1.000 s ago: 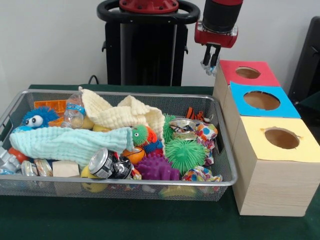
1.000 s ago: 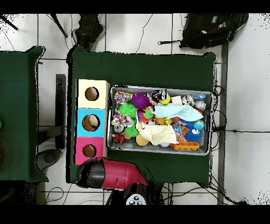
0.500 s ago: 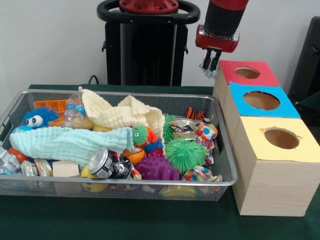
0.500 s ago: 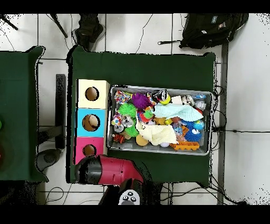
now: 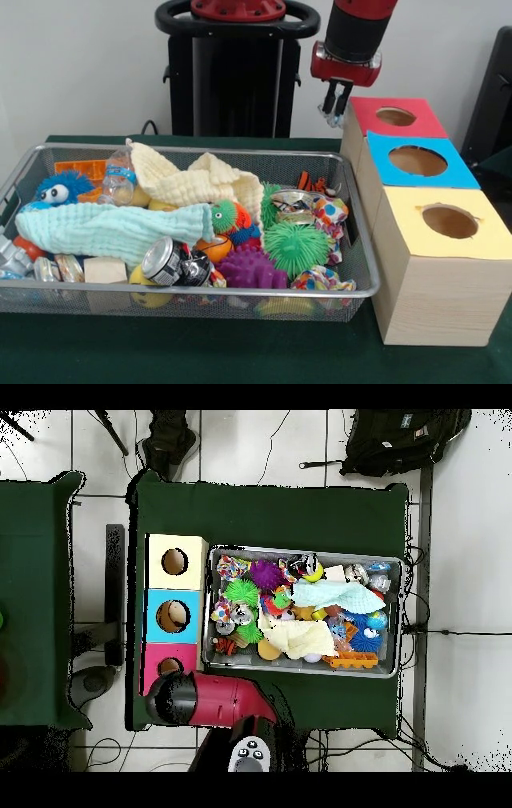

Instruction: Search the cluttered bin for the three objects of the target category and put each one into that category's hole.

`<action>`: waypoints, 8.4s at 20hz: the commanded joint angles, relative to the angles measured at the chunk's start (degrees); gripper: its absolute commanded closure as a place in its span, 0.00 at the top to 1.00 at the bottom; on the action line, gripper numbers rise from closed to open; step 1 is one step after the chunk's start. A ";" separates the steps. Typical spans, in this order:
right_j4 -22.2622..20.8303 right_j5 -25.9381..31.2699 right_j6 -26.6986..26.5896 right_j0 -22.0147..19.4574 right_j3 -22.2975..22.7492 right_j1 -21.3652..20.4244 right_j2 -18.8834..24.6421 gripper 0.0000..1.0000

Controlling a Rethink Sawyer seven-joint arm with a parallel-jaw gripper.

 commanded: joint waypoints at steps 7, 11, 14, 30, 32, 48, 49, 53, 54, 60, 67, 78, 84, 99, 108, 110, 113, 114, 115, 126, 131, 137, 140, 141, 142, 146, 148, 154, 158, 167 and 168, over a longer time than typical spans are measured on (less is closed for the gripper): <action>-4.00 -2.18 -1.85 -8.34 -10.62 0.48 9.80 0.00; -5.96 -3.22 -2.24 -9.60 -11.39 1.44 10.69 0.00; -7.39 -3.80 -1.68 -10.02 -11.69 1.45 11.07 0.00; -8.62 -1.20 2.39 -9.94 -10.94 -0.79 11.57 0.00; -8.61 -0.16 2.50 -9.46 -11.91 -0.72 11.17 0.00; -7.81 5.63 2.23 -9.57 -15.01 -1.52 10.54 0.00; -7.90 5.73 2.06 -9.52 -15.14 -1.43 10.69 0.00; -8.52 5.98 1.36 -8.89 -16.01 -0.90 11.15 0.00; -8.61 6.07 1.15 -8.87 -16.31 -0.76 11.32 0.00; -8.64 8.08 -2.52 -10.61 -18.43 0.51 14.56 0.00; -8.32 12.30 0.30 -8.53 -22.41 1.59 13.11 1.00; -7.28 14.82 3.86 -7.06 -26.21 2.63 11.92 1.00; -7.08 13.46 1.14 -8.56 -26.69 4.26 14.37 1.00; -9.46 11.90 -2.86 -13.59 -22.94 3.38 16.30 1.00; -11.06 9.35 -3.36 -16.73 -18.23 2.29 16.88 1.00; -11.44 8.73 -3.27 -16.99 -18.13 2.72 16.97 1.00; -12.02 8.09 -2.37 -16.54 -18.02 3.36 16.55 1.00; -12.17 7.79 -2.10 -16.50 -17.86 3.42 16.54 1.00; -12.23 7.37 -1.70 -16.49 -17.52 3.66 16.63 1.00; -13.80 3.37 2.47 -15.07 -16.63 5.41 16.60 1.00; -13.79 2.57 3.02 -14.98 -16.63 6.06 16.90 1.00; -13.50 0.60 3.17 -15.41 -15.73 7.34 17.42 1.00; -13.20 -0.10 3.56 -15.37 -15.25 7.75 17.54 1.00; -13.09 -0.22 3.69 -15.32 -15.15 7.83 17.57 1.00; -13.00 -0.27 3.77 -15.32 -15.02 7.81 17.61 1.00; -12.45 0.20 3.94 -15.30 -14.64 7.63 17.86 1.00; -12.26 0.33 4.02 -15.33 -14.11 7.09 18.06 1.00; -11.03 1.35 4.86 -15.20 -11.88 5.33 19.21 1.00; -10.32 1.62 5.69 -14.87 -10.93 4.65 19.64 1.00; -10.86 -2.30 6.32 -15.73 -9.35 4.10 19.98 0.00; -10.65 -2.52 6.70 -15.72 -9.30 4.08 19.89 0.00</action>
